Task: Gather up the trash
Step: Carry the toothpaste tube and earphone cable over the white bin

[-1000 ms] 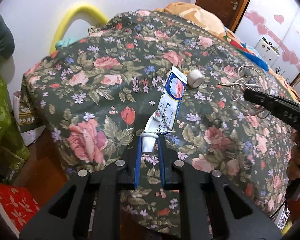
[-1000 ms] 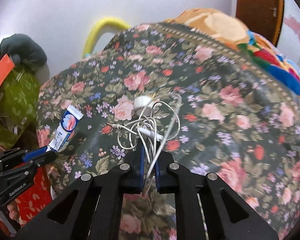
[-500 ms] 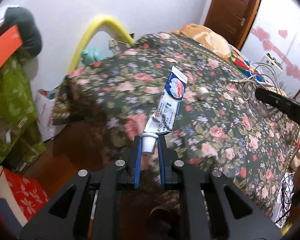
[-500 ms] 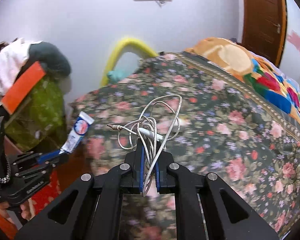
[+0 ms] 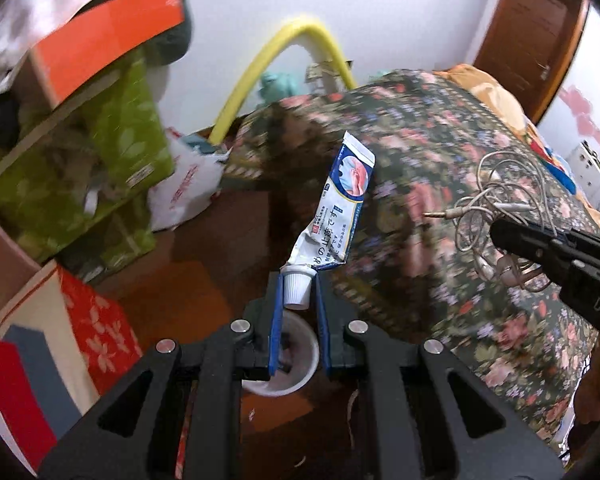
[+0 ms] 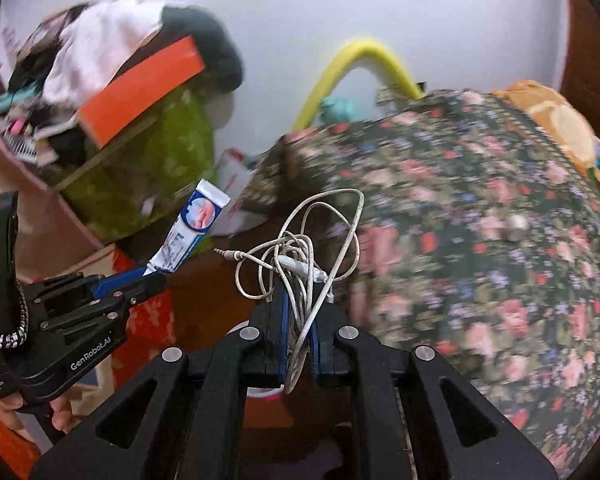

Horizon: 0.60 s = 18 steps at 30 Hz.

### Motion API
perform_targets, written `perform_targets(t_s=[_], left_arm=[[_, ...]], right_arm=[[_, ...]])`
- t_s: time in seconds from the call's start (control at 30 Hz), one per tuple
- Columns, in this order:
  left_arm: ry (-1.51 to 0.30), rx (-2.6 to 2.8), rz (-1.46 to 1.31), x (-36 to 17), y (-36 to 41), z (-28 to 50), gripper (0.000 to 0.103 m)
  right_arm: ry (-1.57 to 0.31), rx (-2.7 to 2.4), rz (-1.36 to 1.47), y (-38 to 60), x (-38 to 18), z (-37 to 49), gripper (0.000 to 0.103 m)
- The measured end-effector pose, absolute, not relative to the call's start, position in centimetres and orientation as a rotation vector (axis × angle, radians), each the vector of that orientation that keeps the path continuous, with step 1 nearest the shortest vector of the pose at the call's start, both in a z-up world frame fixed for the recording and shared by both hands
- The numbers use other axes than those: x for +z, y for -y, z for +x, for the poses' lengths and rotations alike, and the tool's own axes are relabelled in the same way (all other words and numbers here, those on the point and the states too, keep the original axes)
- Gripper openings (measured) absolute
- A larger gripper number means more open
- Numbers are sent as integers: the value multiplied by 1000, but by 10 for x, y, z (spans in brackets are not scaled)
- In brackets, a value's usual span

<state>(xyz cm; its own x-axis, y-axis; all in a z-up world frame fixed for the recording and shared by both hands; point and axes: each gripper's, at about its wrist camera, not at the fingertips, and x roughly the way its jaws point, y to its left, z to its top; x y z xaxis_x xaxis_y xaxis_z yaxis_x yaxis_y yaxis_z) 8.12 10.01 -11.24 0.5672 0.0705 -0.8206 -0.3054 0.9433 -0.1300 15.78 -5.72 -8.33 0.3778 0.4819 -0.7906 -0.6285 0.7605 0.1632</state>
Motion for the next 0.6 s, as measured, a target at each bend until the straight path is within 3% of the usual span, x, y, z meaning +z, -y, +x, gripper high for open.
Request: perform_targets(t_s=[0.6], left_arm=[[-1196, 291, -422, -244, -168, 63, 15]], right_arm=[[-1357, 775, -276, -50, -223, 164, 9]])
